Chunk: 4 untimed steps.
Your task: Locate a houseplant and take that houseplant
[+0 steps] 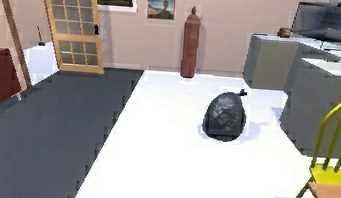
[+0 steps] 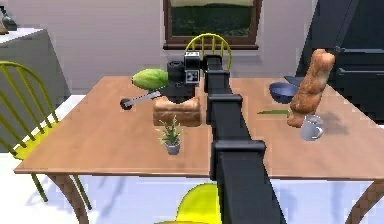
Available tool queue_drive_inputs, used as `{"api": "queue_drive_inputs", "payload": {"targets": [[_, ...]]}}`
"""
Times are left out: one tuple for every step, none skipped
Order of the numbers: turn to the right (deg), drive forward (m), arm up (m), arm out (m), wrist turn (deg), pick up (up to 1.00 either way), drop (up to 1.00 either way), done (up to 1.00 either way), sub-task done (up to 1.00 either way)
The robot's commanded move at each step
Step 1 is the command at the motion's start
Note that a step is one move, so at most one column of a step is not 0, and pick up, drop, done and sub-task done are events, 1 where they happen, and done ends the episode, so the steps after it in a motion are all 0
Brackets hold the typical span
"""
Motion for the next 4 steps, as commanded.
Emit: {"api": "queue_drive_inputs", "payload": {"targets": [[0.0,0.0,0.0,0.0,39.0,0.0,0.0,0.0,0.0],[0.0,0.0,-0.3,0.0,0.0,0.0,0.0,0.0,0.0],[0.0,0.0,0.02,0.0,0.0,0.0,0.0,0.0,0.0],[0.0,0.0,-0.32,0.0,0.0,0.0,0.0,0.0,0.0]]}}
